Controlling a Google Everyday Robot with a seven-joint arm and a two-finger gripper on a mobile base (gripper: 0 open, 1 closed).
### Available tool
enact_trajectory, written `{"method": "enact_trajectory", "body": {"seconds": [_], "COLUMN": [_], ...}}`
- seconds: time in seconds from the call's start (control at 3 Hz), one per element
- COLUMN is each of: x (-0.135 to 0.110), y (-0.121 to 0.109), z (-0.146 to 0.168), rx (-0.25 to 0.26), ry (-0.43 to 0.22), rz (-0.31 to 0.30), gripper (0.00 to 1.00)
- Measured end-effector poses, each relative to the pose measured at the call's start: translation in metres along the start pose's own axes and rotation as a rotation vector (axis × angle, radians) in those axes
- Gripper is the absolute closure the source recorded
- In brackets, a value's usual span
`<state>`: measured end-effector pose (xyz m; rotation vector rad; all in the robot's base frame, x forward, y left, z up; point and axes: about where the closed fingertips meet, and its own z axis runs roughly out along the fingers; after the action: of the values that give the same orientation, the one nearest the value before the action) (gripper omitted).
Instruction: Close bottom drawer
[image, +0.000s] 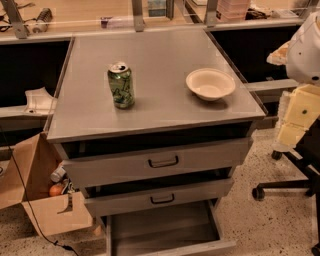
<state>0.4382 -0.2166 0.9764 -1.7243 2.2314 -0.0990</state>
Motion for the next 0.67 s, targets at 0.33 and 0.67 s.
{"method": "enact_trajectory", "body": {"seconds": [0.33,0.67], "x": [0.0000,0.0000], "y": [0.0000,0.0000], "z": [0.0000,0.0000], "rx": [0.000,0.000], "ry": [0.000,0.000], "rz": [0.000,0.000], "gripper": [0.00,0.22]}}
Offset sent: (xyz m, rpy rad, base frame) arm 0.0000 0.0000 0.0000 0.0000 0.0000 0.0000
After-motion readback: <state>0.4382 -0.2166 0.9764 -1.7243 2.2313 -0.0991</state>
